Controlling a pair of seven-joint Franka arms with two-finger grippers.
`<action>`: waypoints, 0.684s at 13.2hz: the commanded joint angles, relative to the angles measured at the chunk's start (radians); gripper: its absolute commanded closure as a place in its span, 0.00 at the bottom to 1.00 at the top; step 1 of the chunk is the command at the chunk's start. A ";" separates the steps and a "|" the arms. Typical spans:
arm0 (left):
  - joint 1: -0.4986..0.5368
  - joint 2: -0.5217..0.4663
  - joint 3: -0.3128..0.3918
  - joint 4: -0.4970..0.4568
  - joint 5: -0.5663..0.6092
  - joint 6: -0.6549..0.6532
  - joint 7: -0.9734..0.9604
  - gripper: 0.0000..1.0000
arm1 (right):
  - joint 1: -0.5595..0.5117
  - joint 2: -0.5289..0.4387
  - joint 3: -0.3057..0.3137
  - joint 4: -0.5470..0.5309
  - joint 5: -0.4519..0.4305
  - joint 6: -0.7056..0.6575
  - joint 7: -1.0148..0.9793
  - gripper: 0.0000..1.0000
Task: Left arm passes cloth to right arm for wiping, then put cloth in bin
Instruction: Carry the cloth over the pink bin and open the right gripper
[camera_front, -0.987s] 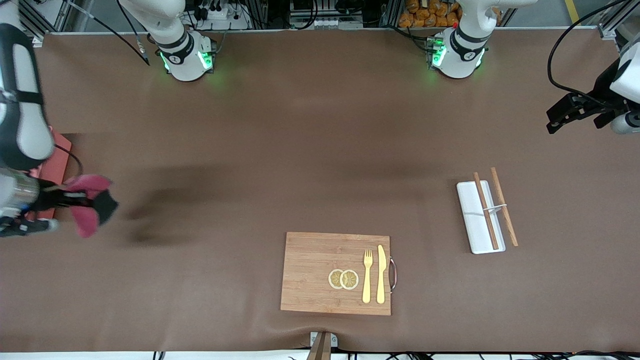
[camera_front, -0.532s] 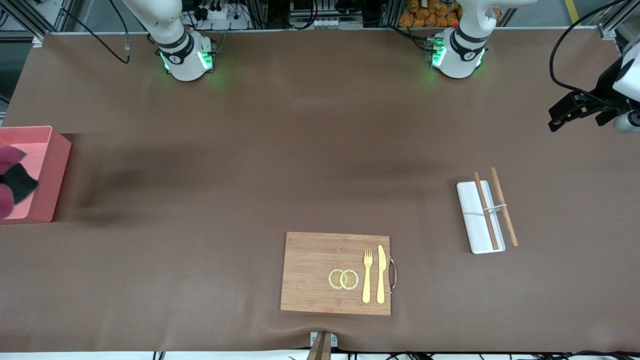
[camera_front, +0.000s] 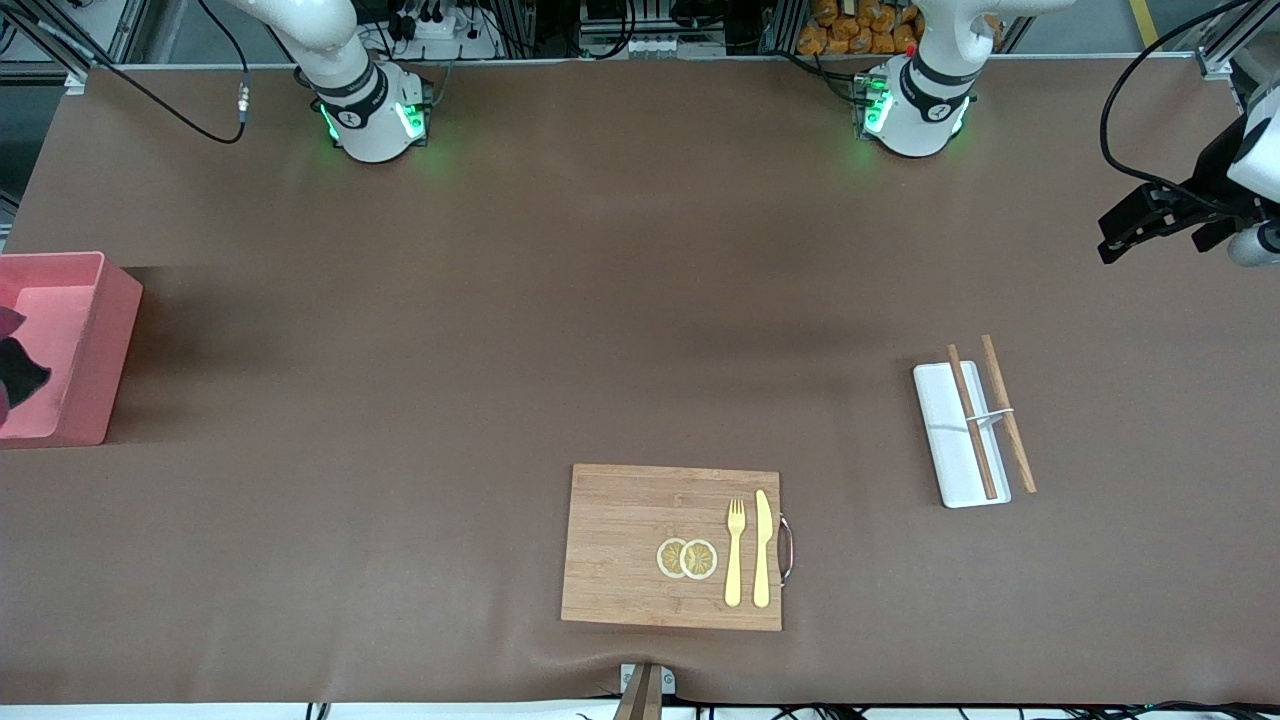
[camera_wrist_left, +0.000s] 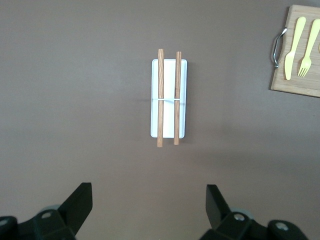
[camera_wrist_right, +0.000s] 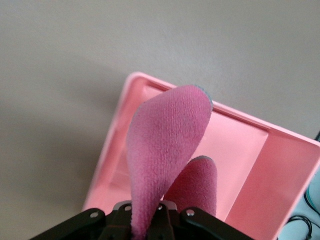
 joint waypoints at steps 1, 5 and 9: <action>0.003 -0.018 -0.002 -0.006 0.009 0.001 0.010 0.00 | -0.050 0.064 0.025 0.023 -0.012 0.046 -0.074 1.00; 0.003 -0.018 -0.002 -0.006 0.009 0.001 0.010 0.00 | -0.079 0.101 0.027 0.017 0.022 0.057 -0.075 0.00; 0.002 -0.018 -0.004 -0.005 0.009 0.001 0.010 0.00 | -0.072 0.078 0.037 0.025 0.026 0.031 -0.065 0.00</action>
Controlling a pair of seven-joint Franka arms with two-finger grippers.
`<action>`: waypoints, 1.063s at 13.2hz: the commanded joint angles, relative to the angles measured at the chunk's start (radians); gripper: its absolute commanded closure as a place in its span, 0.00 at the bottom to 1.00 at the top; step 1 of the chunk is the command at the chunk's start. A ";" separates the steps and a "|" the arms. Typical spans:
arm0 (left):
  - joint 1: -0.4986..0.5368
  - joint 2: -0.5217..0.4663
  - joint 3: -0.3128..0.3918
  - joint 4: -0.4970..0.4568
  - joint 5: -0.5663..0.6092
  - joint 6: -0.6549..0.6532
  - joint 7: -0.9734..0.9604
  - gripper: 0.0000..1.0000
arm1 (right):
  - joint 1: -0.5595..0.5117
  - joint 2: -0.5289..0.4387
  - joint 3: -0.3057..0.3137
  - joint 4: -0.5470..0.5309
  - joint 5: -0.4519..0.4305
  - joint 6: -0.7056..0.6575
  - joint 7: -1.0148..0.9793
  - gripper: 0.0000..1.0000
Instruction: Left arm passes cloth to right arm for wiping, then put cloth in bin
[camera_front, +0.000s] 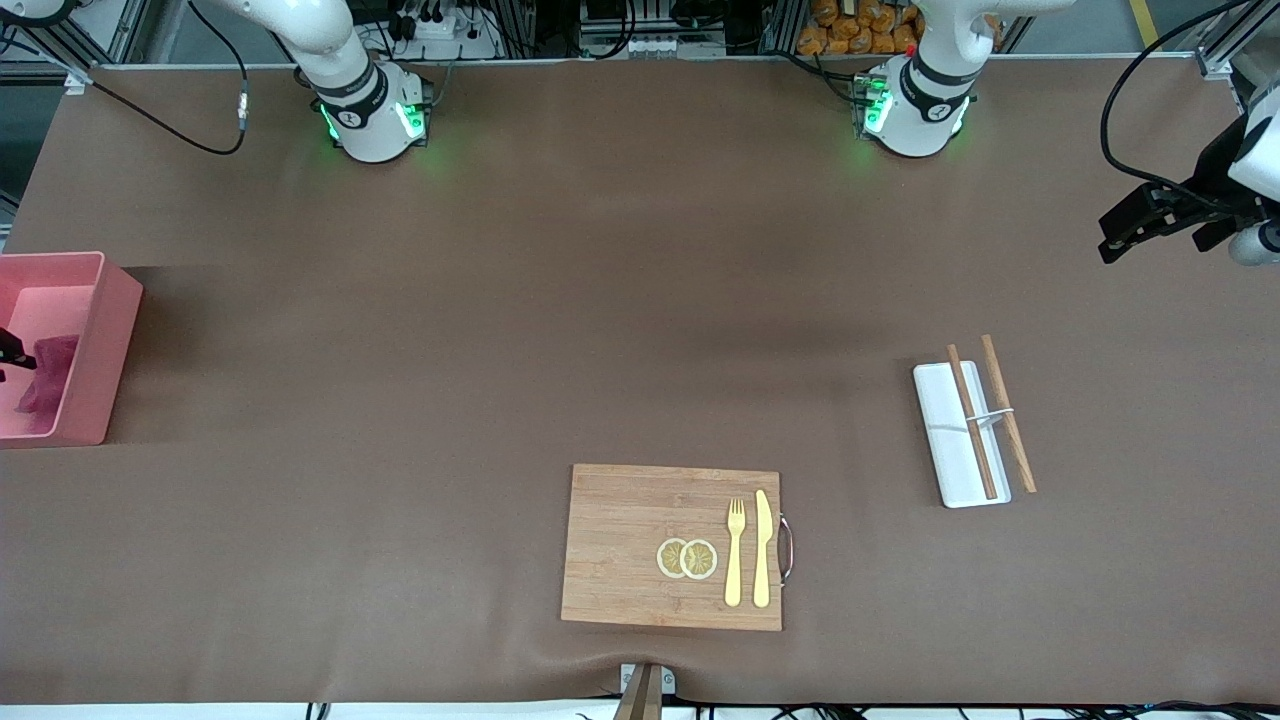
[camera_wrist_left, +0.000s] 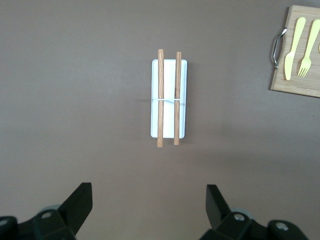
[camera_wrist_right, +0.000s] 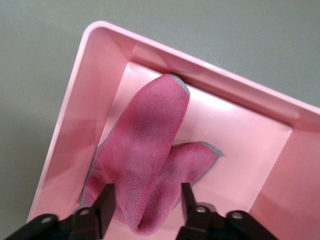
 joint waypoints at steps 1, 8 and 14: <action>0.002 -0.017 -0.005 -0.005 0.009 0.000 0.011 0.00 | -0.010 -0.021 0.039 0.017 0.022 -0.060 0.001 0.00; -0.009 -0.017 -0.010 -0.005 0.009 0.000 0.010 0.00 | 0.138 -0.263 0.089 0.012 0.044 -0.393 0.380 0.00; -0.007 -0.014 -0.014 -0.005 0.008 0.002 0.010 0.00 | 0.307 -0.435 0.095 -0.109 0.077 -0.521 0.720 0.00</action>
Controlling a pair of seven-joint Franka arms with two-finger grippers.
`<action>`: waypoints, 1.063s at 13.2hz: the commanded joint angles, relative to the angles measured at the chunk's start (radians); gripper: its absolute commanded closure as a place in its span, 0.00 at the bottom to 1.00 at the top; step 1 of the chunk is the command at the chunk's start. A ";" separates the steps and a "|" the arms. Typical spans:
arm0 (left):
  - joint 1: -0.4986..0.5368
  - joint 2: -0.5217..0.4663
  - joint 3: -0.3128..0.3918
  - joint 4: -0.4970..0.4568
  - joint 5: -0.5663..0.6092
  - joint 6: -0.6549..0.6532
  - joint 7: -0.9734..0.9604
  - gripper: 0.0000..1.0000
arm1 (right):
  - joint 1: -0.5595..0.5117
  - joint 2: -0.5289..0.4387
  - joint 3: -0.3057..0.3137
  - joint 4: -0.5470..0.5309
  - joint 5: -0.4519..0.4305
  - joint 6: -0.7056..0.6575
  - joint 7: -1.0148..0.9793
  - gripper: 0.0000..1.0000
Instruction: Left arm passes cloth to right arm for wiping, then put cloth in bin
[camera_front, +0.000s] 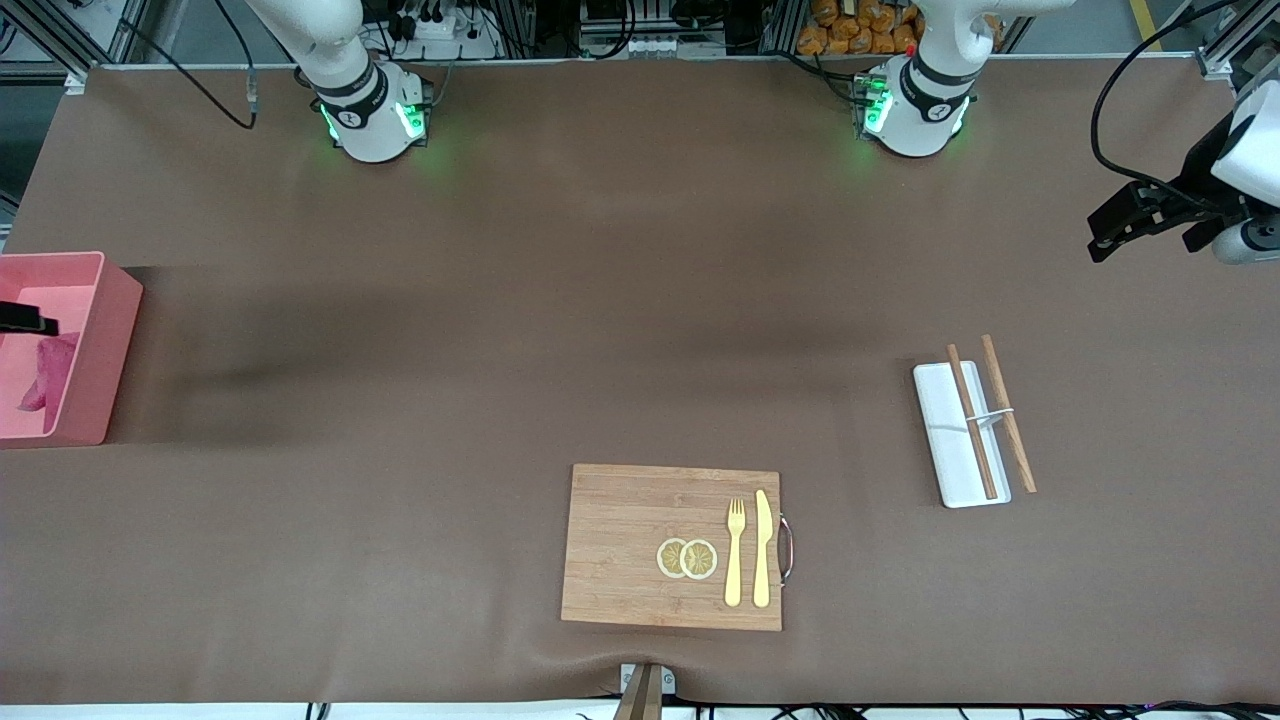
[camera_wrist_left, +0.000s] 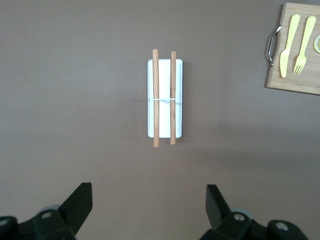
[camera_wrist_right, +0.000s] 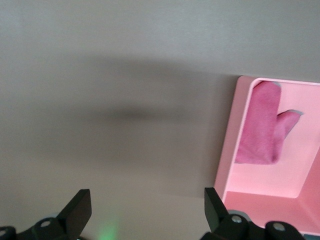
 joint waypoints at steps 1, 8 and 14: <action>-0.003 -0.014 0.000 -0.005 0.008 0.000 0.009 0.00 | 0.064 -0.118 -0.008 -0.135 0.053 0.012 0.147 0.00; -0.001 -0.014 0.000 -0.007 0.008 0.002 0.009 0.00 | 0.268 -0.301 -0.008 -0.213 0.129 0.080 0.450 0.00; -0.003 -0.012 0.000 -0.004 -0.005 0.002 0.009 0.00 | 0.334 -0.332 -0.010 -0.154 0.177 0.143 0.548 0.00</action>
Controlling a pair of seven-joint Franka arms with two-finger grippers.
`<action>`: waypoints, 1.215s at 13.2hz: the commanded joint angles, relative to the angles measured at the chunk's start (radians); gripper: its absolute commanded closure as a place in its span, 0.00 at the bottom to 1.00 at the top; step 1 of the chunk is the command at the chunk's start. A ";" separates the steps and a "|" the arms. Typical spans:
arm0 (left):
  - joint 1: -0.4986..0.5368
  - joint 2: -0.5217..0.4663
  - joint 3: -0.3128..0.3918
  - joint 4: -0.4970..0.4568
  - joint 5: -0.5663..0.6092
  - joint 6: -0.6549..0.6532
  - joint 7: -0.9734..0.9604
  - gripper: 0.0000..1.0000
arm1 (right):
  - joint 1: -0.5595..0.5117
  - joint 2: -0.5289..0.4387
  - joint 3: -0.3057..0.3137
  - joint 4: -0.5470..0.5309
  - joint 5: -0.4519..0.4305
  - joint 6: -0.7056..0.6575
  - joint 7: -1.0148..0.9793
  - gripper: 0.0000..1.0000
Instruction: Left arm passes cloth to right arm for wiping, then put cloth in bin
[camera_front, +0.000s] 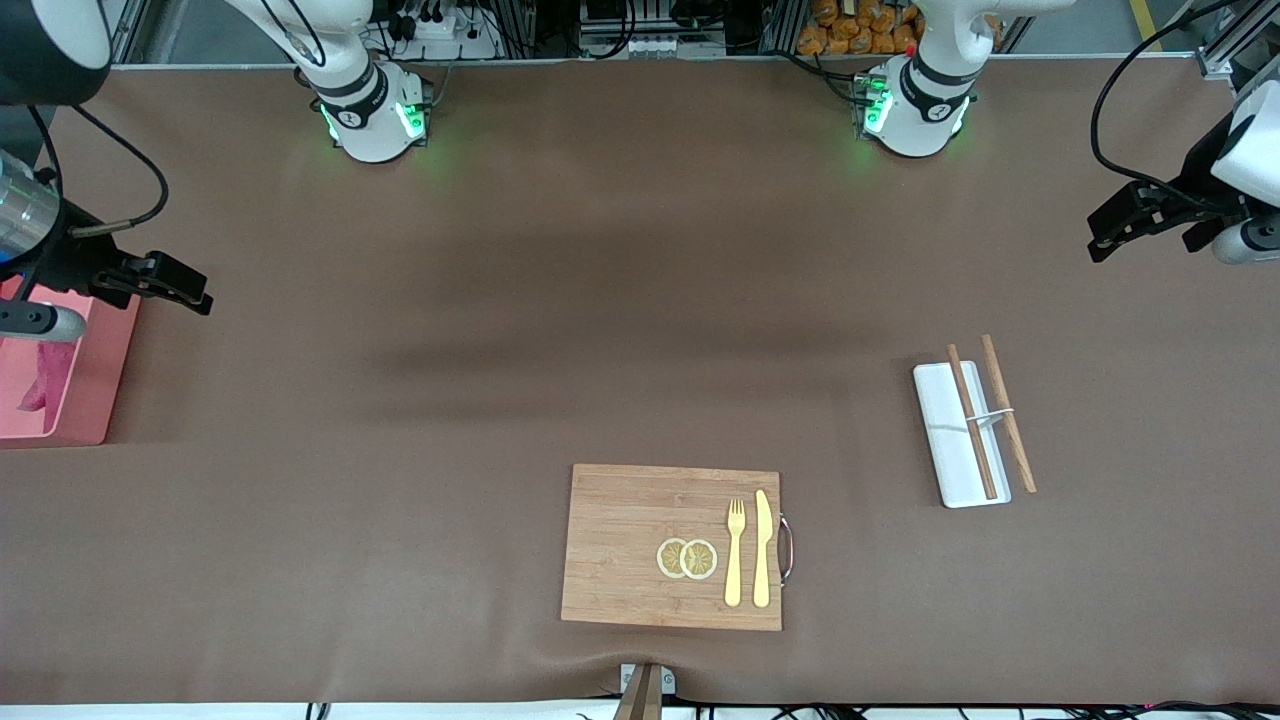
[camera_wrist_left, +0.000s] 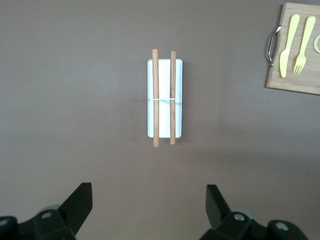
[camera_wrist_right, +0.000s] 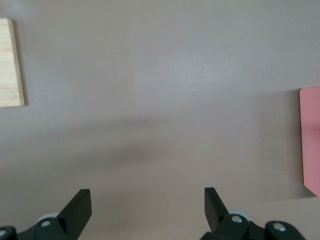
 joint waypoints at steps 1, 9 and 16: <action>-0.003 -0.012 0.002 -0.004 -0.004 0.002 0.009 0.00 | 0.006 -0.001 -0.014 0.032 0.012 0.015 0.004 0.00; -0.003 -0.014 -0.037 -0.005 -0.006 -0.011 0.009 0.00 | -0.017 0.027 -0.014 0.047 0.026 0.021 -0.016 0.00; 0.005 0.004 -0.037 0.035 -0.050 -0.009 -0.005 0.00 | 0.373 0.014 -0.432 0.061 0.026 0.011 -0.120 0.00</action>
